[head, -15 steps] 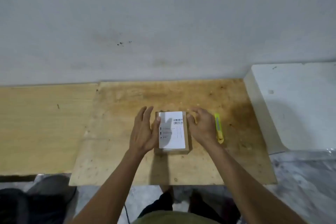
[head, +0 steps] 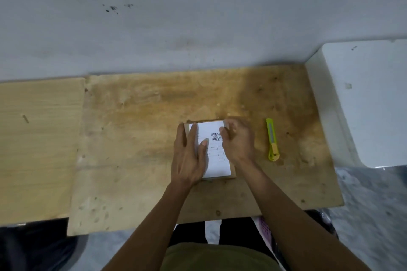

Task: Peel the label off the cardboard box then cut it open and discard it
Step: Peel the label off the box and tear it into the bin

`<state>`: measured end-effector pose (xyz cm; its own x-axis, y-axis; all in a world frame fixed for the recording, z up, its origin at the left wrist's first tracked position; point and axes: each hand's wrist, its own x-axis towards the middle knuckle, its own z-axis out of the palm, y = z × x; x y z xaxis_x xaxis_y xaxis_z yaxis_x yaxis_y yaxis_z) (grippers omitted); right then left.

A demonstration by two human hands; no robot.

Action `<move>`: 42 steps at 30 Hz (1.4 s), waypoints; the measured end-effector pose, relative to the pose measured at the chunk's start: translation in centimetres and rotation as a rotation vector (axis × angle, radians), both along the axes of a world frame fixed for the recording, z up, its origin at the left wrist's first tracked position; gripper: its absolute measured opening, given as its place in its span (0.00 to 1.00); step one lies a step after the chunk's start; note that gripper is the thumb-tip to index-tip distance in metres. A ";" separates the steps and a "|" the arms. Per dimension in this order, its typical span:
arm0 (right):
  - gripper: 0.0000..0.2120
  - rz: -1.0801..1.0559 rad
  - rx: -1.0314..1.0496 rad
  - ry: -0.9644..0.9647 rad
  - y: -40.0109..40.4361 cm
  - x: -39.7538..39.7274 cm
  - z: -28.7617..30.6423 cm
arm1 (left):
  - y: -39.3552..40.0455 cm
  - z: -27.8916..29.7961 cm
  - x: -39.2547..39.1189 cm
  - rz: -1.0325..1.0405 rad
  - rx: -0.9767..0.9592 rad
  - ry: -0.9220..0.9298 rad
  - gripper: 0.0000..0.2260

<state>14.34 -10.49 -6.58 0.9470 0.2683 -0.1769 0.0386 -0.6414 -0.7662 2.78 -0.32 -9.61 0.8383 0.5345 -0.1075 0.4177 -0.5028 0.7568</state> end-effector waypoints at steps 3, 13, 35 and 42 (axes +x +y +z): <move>0.04 -0.042 -0.008 -0.004 0.3 -0.3 -0.5 | 0.1 -1.0 0.0 0.001 0.010 -0.001 0.26; 0.06 -0.130 -0.024 0.006 0.9 -0.3 -1.1 | -0.4 -2.4 -0.1 0.022 0.139 -0.079 0.25; 0.04 -0.010 -0.052 -0.020 0.9 0.6 -1.4 | -0.5 -2.5 -0.1 0.056 0.149 -0.078 0.26; 0.03 0.079 -0.047 -0.028 0.4 0.2 -1.1 | -0.5 -2.5 0.0 0.058 0.142 -0.060 0.27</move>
<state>14.56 -10.05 -7.69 0.9279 0.3344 -0.1648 0.1116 -0.6710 -0.7330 2.80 -0.80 -12.08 0.8083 0.5883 0.0214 0.4056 -0.5828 0.7042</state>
